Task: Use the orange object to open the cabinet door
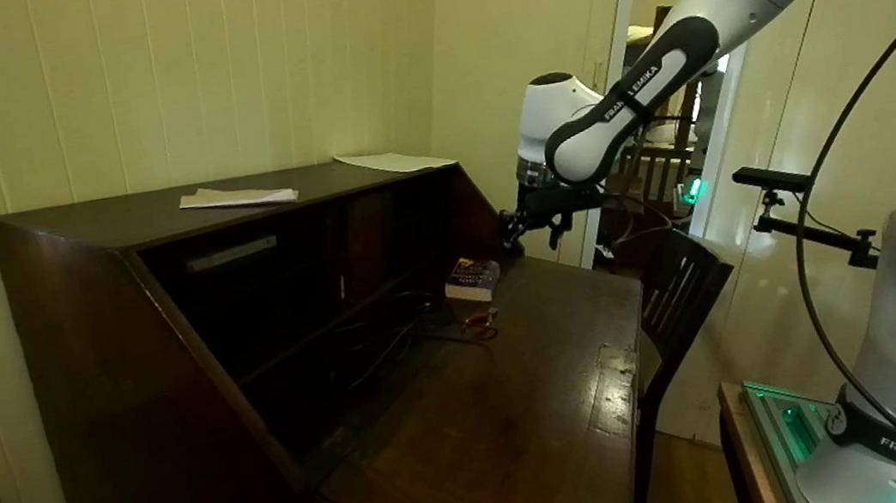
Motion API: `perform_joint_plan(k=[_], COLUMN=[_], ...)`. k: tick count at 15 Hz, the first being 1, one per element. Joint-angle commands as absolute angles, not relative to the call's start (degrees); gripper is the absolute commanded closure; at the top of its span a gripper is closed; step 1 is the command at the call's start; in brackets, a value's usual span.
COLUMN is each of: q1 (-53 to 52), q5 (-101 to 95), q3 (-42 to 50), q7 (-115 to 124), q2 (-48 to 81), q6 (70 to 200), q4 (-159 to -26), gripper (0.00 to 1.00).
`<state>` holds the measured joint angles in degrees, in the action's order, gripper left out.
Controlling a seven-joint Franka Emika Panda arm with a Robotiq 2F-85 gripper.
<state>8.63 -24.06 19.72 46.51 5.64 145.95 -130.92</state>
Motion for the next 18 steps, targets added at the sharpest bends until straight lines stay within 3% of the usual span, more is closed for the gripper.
perform_joint_plan(k=[1, 7, 18], q1=[5.6, 6.2, 7.1], q5=[-28.2, -18.7, 7.9], q3=[17.1, 12.6, 12.2], q7=[61.9, 60.6, 70.0], q2=[6.1, 6.5, 18.0], q6=[133.7, 129.3, 137.4], q4=[-127.6, -126.8, -122.1], gripper=[0.0, 0.0, 0.0])
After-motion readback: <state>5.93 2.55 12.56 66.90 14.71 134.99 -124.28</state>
